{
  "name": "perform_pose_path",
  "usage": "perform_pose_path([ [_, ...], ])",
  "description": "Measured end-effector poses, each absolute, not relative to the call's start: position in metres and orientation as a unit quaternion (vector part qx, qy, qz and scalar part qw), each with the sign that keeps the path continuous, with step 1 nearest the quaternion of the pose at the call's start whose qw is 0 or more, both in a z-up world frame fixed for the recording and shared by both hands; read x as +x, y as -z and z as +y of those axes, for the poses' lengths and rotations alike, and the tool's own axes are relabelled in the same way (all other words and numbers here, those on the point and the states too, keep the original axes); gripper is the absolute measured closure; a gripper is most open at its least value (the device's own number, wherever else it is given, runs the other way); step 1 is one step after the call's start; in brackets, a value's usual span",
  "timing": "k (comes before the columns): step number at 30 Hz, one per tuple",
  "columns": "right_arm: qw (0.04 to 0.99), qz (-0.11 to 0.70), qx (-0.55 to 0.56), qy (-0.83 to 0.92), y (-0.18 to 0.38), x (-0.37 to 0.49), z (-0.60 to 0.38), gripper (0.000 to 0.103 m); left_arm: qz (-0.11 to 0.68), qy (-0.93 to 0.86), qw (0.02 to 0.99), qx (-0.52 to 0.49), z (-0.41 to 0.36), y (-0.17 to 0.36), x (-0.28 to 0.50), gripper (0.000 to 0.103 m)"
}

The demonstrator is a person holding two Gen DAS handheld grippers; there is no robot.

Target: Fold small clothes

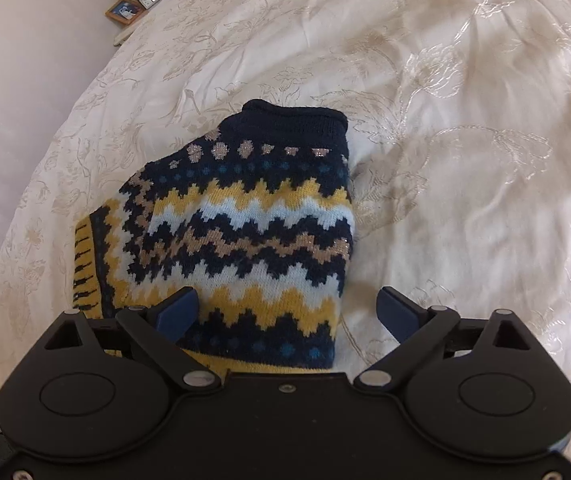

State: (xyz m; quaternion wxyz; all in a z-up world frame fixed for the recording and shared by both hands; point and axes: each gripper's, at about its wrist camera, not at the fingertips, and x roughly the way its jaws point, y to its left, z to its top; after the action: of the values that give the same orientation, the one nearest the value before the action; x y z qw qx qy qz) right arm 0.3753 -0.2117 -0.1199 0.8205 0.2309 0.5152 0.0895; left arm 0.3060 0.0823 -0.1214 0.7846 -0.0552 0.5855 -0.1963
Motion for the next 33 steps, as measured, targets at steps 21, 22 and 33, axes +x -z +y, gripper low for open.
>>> perform_pose_path([
  [21, 0.786, 0.529, 0.29, -0.135, 0.137, 0.372, -0.212, 0.022, 0.588, 0.254, 0.761, -0.104, 0.089, 0.132, 0.323, 0.019],
  [22, 0.784, 0.532, 0.289, -0.135, 0.136, 0.371, -0.21, 0.037, 0.588, 0.26, 0.758, -0.11, 0.09, 0.133, 0.324, 0.027],
  [33, 0.807, 0.499, 0.302, -0.096, 0.097, 0.339, -0.207, 0.059, 0.564, 0.295, 0.763, -0.112, 0.088, 0.114, 0.317, 0.058],
])
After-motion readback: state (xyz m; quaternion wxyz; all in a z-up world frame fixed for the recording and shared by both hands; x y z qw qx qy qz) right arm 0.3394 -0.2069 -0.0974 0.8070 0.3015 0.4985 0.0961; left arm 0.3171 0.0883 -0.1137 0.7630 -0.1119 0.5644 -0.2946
